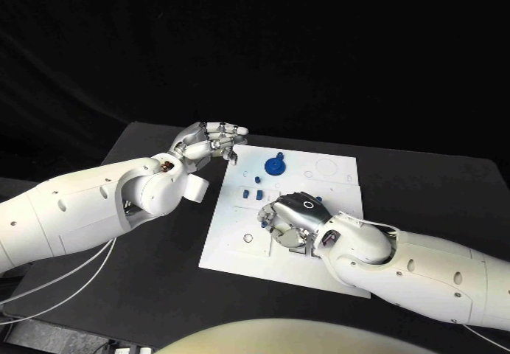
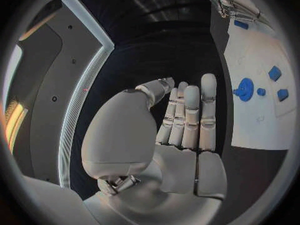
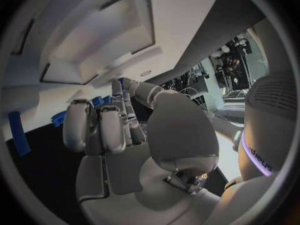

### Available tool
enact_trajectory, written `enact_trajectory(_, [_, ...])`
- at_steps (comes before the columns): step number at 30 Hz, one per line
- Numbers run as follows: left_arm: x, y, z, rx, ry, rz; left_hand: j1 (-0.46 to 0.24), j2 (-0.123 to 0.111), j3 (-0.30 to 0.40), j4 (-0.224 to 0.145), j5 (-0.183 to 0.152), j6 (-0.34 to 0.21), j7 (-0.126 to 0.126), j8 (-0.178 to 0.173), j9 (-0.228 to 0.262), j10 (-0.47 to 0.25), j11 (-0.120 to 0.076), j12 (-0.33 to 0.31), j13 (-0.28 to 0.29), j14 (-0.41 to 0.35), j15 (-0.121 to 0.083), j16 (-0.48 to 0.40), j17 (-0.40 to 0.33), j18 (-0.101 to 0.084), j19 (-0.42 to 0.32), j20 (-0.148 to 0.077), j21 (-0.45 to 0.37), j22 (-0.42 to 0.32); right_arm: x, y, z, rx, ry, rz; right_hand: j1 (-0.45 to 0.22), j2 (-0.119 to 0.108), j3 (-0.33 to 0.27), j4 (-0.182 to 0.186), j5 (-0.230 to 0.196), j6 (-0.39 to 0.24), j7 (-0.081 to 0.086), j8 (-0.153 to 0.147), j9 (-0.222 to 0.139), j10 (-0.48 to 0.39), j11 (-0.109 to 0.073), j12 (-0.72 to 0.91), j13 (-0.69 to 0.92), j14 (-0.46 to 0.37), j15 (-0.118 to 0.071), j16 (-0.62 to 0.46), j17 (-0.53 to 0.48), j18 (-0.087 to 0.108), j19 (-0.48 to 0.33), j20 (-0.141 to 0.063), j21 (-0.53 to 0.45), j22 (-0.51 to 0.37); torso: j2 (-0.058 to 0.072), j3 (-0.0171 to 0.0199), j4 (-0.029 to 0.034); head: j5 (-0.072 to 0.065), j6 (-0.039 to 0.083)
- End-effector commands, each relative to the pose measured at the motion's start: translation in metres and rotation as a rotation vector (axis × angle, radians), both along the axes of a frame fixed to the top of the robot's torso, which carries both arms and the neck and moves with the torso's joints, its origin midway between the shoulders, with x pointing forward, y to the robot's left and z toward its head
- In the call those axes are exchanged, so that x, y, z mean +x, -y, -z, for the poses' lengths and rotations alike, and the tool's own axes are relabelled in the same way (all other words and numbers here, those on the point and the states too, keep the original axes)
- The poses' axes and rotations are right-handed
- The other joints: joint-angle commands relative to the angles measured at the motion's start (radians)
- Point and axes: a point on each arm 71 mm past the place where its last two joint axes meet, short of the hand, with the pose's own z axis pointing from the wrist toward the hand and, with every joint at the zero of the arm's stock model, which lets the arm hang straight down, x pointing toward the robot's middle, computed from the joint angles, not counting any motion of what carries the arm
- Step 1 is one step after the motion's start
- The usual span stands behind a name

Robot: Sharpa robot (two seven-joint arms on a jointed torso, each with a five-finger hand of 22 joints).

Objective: Assemble the parts on the task board

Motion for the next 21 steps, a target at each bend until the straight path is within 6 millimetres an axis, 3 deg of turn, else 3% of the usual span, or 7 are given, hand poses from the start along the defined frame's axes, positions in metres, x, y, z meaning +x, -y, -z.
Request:
enact_trajectory(1, [0.000, 0.001, -0.001, -0.002, 0.006, 0.010, 0.001, 0.007, 0.002, -0.006, 0.004, -0.003, 0.003, 0.006, 0.001, -0.010, 0.001, 0.005, 0.001, -0.007, -0.001, -0.006, -0.001, 0.015, -0.004, 0.005, -0.007, -0.001, -0.001, 0.004, 0.003, 0.011, 0.002, 0.008, -0.012, -0.016, -0.010, 0.001, 0.007, -0.024, 0.010, -0.018, -0.009, -0.041, 0.020, -0.015, -0.009, 0.004, 0.017, -0.022, -0.041, 0.011, -0.033, 0.012, -0.042, -0.035, 0.000, -0.0004, 0.0003, -0.001, 0.000])
enact_trajectory(5, [0.000, 0.001, -0.001, -0.001, 0.004, 0.010, 0.001, 0.007, 0.002, -0.006, 0.004, -0.003, 0.003, 0.006, 0.001, -0.010, 0.001, 0.005, 0.001, -0.007, -0.001, -0.006, -0.001, 0.015, -0.004, 0.005, -0.007, -0.001, -0.003, 0.007, -0.001, 0.039, 0.010, 0.012, -0.013, -0.033, -0.016, 0.000, 0.015, -0.055, 0.013, -0.038, -0.016, -0.086, 0.029, -0.017, -0.023, -0.009, 0.025, -0.042, -0.076, 0.022, -0.062, 0.022, -0.082, -0.069, 0.000, -0.0003, -0.0003, -0.001, 0.002])
enact_trajectory(10, [0.000, 0.001, -0.001, -0.001, 0.003, 0.010, 0.001, 0.007, 0.002, -0.006, 0.004, -0.003, 0.003, 0.006, 0.001, -0.010, 0.001, 0.005, 0.001, -0.007, -0.001, -0.007, -0.001, 0.015, -0.004, 0.005, -0.007, -0.001, -0.004, 0.012, -0.008, 0.076, 0.019, 0.019, -0.013, -0.037, -0.019, -0.001, 0.019, -0.064, 0.014, -0.044, -0.017, -0.099, 0.031, -0.014, -0.028, -0.013, 0.027, -0.051, -0.093, 0.026, -0.071, 0.024, -0.097, -0.081, -0.001, -0.0008, -0.0005, -0.003, 0.005])
enact_trajectory(15, [0.000, 0.000, 0.000, 0.000, 0.003, 0.008, 0.001, 0.007, 0.002, -0.006, 0.004, -0.003, 0.003, 0.006, 0.001, -0.010, 0.001, 0.005, 0.001, -0.007, -0.001, -0.007, -0.001, 0.015, -0.004, 0.005, -0.007, -0.001, -0.004, 0.020, -0.019, 0.105, 0.030, 0.033, -0.010, -0.031, -0.018, 0.002, 0.028, -0.055, 0.013, -0.039, -0.015, -0.097, 0.030, -0.005, -0.029, -0.012, 0.026, -0.050, -0.091, 0.024, -0.065, 0.025, -0.092, -0.076, -0.001, -0.0005, 0.0000, -0.007, 0.007])
enact_trajectory(21, [0.000, -0.001, 0.000, 0.001, 0.002, 0.008, 0.001, 0.007, 0.002, -0.006, 0.004, -0.003, 0.003, 0.006, 0.001, -0.010, 0.001, 0.005, 0.001, -0.007, -0.001, -0.007, -0.001, 0.015, -0.004, 0.005, -0.007, -0.001, 0.007, 0.044, -0.042, 0.107, 0.023, 0.085, -0.006, -0.024, -0.018, 0.007, 0.030, -0.036, 0.007, -0.030, -0.009, -0.064, 0.021, 0.027, -0.027, -0.002, 0.019, -0.034, -0.071, 0.020, -0.046, 0.021, -0.075, -0.058, -0.002, -0.0014, -0.0020, -0.014, 0.013])
